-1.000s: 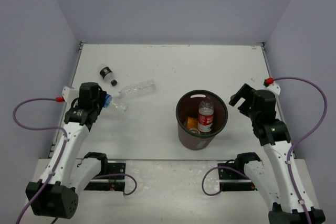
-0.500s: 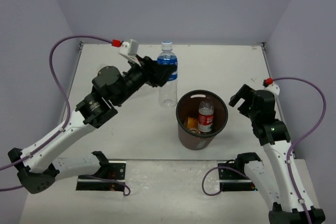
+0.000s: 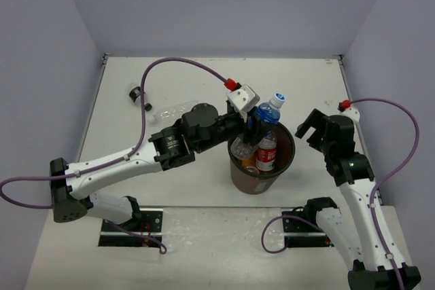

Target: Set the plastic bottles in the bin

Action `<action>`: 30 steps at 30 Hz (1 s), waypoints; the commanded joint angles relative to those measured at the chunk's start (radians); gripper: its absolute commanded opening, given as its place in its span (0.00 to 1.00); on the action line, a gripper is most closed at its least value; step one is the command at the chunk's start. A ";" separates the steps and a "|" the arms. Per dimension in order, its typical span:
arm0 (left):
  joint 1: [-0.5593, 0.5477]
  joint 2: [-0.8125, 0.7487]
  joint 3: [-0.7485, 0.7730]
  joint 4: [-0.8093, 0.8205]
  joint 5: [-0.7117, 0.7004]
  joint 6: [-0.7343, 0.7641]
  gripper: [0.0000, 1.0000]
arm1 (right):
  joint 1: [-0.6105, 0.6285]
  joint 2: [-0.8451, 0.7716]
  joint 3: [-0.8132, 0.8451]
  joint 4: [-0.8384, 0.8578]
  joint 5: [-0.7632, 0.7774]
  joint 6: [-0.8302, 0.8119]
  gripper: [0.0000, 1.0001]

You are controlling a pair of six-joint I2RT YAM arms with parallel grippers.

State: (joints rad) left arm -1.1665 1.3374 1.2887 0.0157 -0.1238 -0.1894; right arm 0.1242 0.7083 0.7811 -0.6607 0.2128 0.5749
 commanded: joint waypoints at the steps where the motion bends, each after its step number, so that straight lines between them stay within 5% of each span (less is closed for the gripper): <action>1: -0.012 0.001 -0.030 0.090 -0.050 0.023 0.44 | -0.001 0.010 -0.007 0.034 -0.026 -0.021 0.99; 4: -0.020 0.015 -0.040 0.089 -0.053 0.021 0.51 | -0.001 0.008 -0.012 0.038 -0.032 -0.023 0.99; 5: -0.022 0.022 -0.045 0.089 -0.049 0.021 0.62 | -0.003 0.004 -0.015 0.039 -0.032 -0.024 0.99; 12: -0.033 0.013 -0.045 0.034 0.004 0.032 1.00 | -0.003 0.008 -0.019 0.044 -0.036 -0.027 0.99; 21: -0.035 -0.073 -0.036 -0.010 -0.132 0.017 1.00 | -0.001 0.010 -0.020 0.045 -0.035 -0.027 0.99; 27: -0.016 -0.141 -0.040 -0.191 -0.576 -0.141 1.00 | -0.002 0.014 -0.018 0.047 -0.033 -0.026 0.99; 30: 0.074 -0.194 -0.055 -0.304 -0.586 -0.297 1.00 | -0.002 0.014 -0.018 0.047 -0.029 -0.025 0.99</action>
State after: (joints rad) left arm -1.1847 1.2157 1.2392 -0.1254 -0.5231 -0.2739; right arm 0.1242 0.7200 0.7650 -0.6488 0.1875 0.5594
